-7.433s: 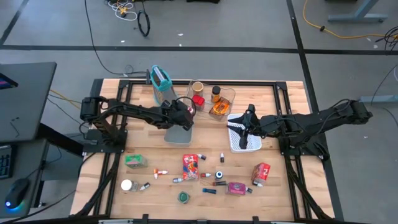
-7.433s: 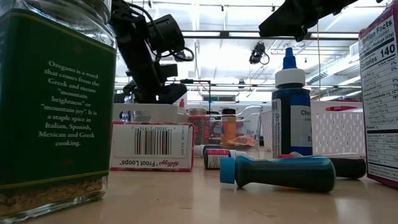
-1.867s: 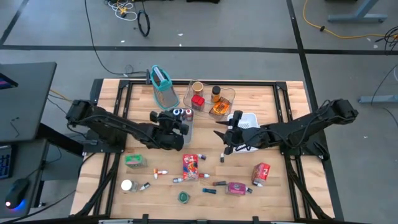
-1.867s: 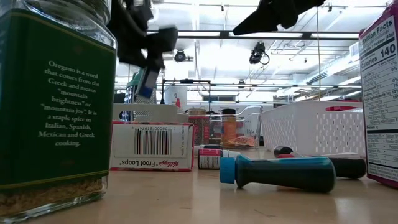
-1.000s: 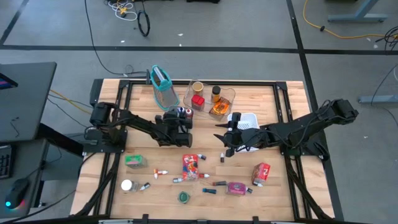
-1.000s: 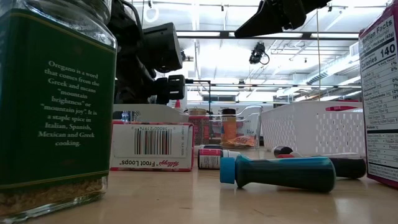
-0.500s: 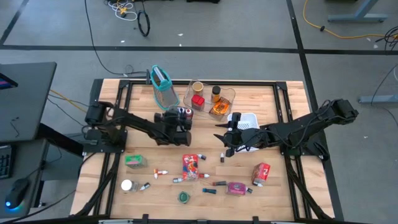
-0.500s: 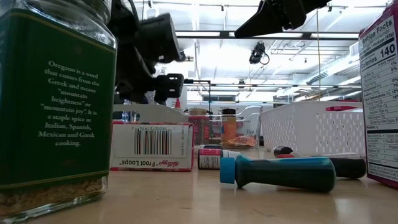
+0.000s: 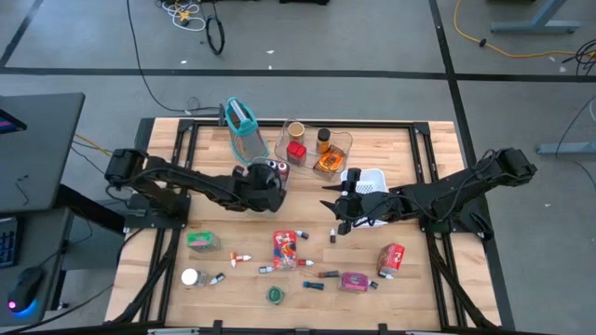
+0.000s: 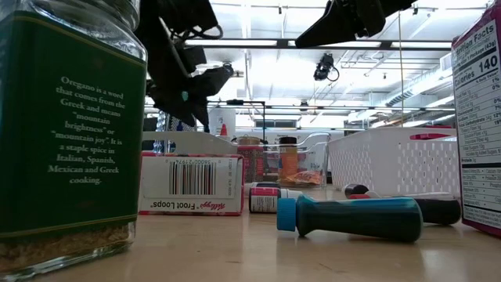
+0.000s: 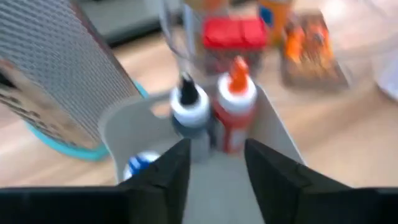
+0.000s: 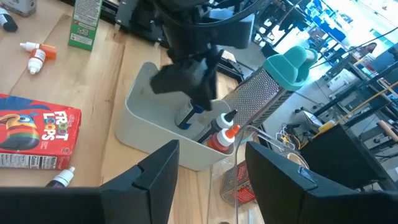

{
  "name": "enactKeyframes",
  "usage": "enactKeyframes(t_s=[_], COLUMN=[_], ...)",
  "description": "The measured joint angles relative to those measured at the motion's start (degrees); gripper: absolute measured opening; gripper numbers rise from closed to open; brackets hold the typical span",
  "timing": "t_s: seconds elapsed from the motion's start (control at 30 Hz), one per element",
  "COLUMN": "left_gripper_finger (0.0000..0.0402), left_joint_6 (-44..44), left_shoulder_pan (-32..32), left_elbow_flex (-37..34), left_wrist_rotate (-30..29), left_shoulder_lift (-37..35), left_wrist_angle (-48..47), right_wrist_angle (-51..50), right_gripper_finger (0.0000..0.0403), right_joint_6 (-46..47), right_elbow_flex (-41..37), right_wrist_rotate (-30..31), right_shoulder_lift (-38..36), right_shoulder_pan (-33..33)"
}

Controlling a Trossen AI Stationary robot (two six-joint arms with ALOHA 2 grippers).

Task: Pick & Place Kitchen Items
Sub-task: Put the large blue food coloring bottle into the gray bin

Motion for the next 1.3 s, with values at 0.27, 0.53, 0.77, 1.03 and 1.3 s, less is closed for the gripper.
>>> enactKeyframes(t_s=[0.27, 0.53, 0.77, 1.03, 1.3], left_gripper_finger=[0.0016, 0.0012, 0.0009, 0.0005, 0.0005], left_joint_6=[-5.7, -9.2, -11.4, -13.7, -13.5], left_shoulder_pan=[-2.1, -2.5, -1.9, -0.1, 3.5], left_elbow_flex=[0.0, 0.0, 0.0, 0.0, 0.0], left_wrist_rotate=[6.7, 8.9, 7.7, 9.1, 7.5], left_shoulder_lift=[0.7, 0.7, 3.2, 7.5, 9.2], left_wrist_angle=[-7.4, -7.3, -8.6, -8.2, -8.8], right_wrist_angle=[0.0, 0.3, 0.6, 0.6, 0.5], right_gripper_finger=[0.0196, 0.0196, 0.0196, 0.0196, 0.0196], right_joint_6=[0.0, -0.2, -0.1, 0.0, 0.0], right_elbow_flex=[0.0, 0.0, 0.0, 0.1, 0.1], right_wrist_rotate=[-0.3, -6.6, -7.5, -7.7, -8.0], right_shoulder_lift=[0.0, 0.0, 0.0, 0.0, 0.0], right_shoulder_pan=[0.0, 0.0, 0.0, 0.0, 0.0])
